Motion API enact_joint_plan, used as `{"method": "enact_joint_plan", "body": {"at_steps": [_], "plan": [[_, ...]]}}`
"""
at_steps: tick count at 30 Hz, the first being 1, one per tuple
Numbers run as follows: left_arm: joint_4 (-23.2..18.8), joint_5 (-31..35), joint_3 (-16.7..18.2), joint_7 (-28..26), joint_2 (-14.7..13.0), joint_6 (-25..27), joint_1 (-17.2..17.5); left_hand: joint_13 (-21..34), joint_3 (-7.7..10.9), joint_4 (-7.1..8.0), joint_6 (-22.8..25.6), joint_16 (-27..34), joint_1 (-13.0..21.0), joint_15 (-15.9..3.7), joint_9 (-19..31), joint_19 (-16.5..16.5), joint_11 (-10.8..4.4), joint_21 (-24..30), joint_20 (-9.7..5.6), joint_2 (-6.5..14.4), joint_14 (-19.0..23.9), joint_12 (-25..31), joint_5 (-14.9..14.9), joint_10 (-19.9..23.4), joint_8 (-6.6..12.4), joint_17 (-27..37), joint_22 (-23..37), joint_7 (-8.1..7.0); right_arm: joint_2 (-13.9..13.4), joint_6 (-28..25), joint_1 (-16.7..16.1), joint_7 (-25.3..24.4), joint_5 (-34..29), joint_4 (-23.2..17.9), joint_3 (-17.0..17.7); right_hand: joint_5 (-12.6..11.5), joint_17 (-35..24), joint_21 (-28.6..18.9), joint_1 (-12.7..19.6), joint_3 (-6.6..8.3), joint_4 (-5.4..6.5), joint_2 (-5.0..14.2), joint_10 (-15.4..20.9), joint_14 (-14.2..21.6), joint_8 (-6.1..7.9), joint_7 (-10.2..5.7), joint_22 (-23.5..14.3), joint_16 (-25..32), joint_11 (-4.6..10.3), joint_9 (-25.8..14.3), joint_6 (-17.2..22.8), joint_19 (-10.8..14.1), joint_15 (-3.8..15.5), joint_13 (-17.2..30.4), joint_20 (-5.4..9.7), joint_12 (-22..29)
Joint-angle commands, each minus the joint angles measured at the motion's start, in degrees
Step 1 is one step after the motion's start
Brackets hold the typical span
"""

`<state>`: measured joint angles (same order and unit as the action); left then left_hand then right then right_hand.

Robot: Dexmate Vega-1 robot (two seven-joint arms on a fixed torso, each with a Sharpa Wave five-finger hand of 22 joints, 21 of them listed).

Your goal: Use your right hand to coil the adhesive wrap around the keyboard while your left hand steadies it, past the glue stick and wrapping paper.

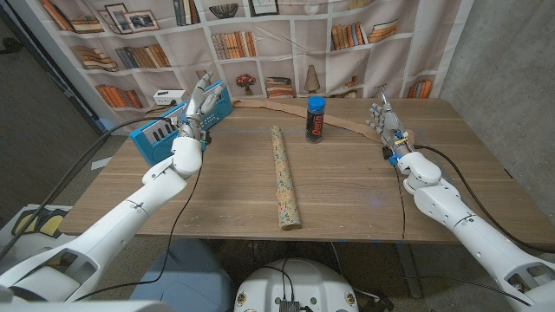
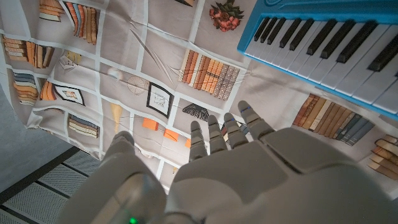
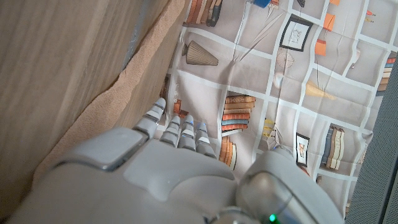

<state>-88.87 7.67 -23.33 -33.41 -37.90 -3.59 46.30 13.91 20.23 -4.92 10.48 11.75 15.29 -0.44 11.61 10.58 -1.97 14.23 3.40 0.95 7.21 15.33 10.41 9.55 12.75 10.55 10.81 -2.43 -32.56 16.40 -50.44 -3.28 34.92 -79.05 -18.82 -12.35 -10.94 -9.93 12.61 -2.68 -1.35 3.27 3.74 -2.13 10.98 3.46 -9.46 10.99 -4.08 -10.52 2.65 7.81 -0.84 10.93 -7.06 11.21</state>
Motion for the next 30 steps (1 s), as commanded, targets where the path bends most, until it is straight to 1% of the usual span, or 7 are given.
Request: {"method": "enact_joint_plan", "body": {"at_steps": [1, 7, 10, 12, 21, 26, 30], "plan": [[-1.8, 5.3, -0.3, -1.4, -2.3, 5.6, -1.1, 0.4, -0.25, -0.47, 0.1, 0.3, -0.3, -0.27, 0.2, 1.2, -0.06, 0.5, -0.29, -0.2, 1.2, 0.3, 0.0, 0.4, 0.02, 0.1, 0.3, 0.91, 0.5, 1.1, -0.9, -1.0, -0.5, -1.0, 0.1, 0.3, -0.2, -0.1, 0.0, -0.33, -0.10, -0.08, -0.3, -0.1, 0.25, -0.20, -0.2, 0.1, -0.06, -0.2, 0.2, -0.2, -0.06, 0.1, -0.10, 0.0], [-2.5, 8.1, -0.9, -3.3, -2.2, 9.8, -1.4, 0.5, -0.14, -1.18, -1.1, 0.1, 0.2, -0.22, -0.1, 3.6, 0.26, 1.2, -0.19, -0.4, 1.5, 0.2, 0.0, 0.3, -0.71, 0.1, 0.3, 2.74, 0.7, 1.2, -0.8, -1.5, -1.0, -1.0, -0.1, 0.3, -0.2, -0.2, 0.0, -0.34, -0.11, -0.06, -0.2, -0.1, 0.28, -0.23, -0.2, 0.1, -0.04, -0.2, 0.3, -0.2, -0.07, 0.1, -0.04, 0.0], [-3.9, 6.5, -0.1, -2.2, -2.3, 11.6, -1.0, 0.6, -0.01, -1.94, -1.6, 0.7, 0.7, -0.71, -0.4, 8.9, 0.57, 3.2, -0.65, -0.6, 4.6, 0.0, -0.1, 0.3, -1.11, 0.1, 0.6, 3.33, 0.6, 1.1, -0.5, -1.5, -1.5, -0.8, -0.4, 0.3, -0.2, -0.3, 0.0, -0.33, -0.12, -0.04, -0.3, 0.0, 0.27, -0.26, -0.2, 0.2, -0.07, -0.2, 0.3, -0.2, -0.02, 0.1, -0.02, 0.0], [-4.7, 7.1, -0.1, -2.6, -2.4, 13.1, -0.9, 0.6, -0.02, -2.00, -1.7, 0.8, 0.8, -0.68, -0.4, 9.5, 0.55, 3.4, -0.62, -0.6, 5.0, -0.1, -0.1, 0.1, -1.16, 0.2, 0.7, 3.33, 0.8, 1.1, -0.4, -1.5, -1.5, -0.6, -0.5, 0.3, -0.2, -0.3, 0.0, -0.33, -0.13, -0.03, -0.3, -0.1, 0.27, -0.23, -0.2, 0.2, -0.01, -0.2, 0.3, -0.2, -0.04, 0.1, -0.01, 0.0], [-7.7, 8.9, -0.2, -2.4, -4.0, 18.6, -0.2, 0.8, -0.47, -2.73, -3.0, 0.2, 0.9, -0.29, -0.4, 7.0, 0.57, 2.4, 1.10, -2.0, 4.5, -0.7, -0.2, -1.3, -1.49, 0.3, 0.8, 0.33, 1.3, 0.9, 0.3, -1.5, -1.3, 0.1, -0.6, 0.3, -0.2, -0.4, -0.2, -0.33, 0.03, 0.22, 0.0, 0.2, 0.36, -0.32, -0.2, 0.3, 0.02, -0.2, 0.6, -0.2, -0.11, 0.1, 0.13, 0.2], [-9.5, 9.6, -0.4, -0.2, -5.4, 23.4, -0.4, 1.0, -0.65, -3.01, -4.2, -0.4, 1.0, -0.08, -0.4, 5.5, 0.78, 1.7, 2.14, -2.5, 3.2, -1.1, -0.2, -2.3, -1.78, 0.4, 0.9, 3.79, 1.2, 1.1, 1.1, -1.1, -2.0, 0.8, -0.9, 0.3, -0.2, -0.4, 0.0, -0.25, -0.08, 0.28, -0.1, 0.2, 0.34, -0.33, -0.2, 0.3, 0.04, -0.2, 0.6, -0.3, -0.03, 0.1, 0.22, 0.1], [-10.4, 11.3, -1.1, 0.0, -6.1, 26.6, -0.8, 1.0, -0.51, -3.07, -4.7, -0.6, 1.3, 0.08, -0.4, 4.7, 0.98, 1.3, 2.18, -2.4, 2.9, -1.2, -0.1, -2.5, -1.87, 0.4, 0.9, 4.19, 1.8, 1.3, 1.9, -0.6, -1.7, 2.0, -1.0, 0.3, -0.2, -0.4, 0.1, -0.19, -0.18, 0.30, 0.0, 0.1, 0.32, -0.33, -0.2, 0.3, 0.05, -0.2, 0.5, -0.4, -0.05, 0.1, 0.18, 0.1]]}}
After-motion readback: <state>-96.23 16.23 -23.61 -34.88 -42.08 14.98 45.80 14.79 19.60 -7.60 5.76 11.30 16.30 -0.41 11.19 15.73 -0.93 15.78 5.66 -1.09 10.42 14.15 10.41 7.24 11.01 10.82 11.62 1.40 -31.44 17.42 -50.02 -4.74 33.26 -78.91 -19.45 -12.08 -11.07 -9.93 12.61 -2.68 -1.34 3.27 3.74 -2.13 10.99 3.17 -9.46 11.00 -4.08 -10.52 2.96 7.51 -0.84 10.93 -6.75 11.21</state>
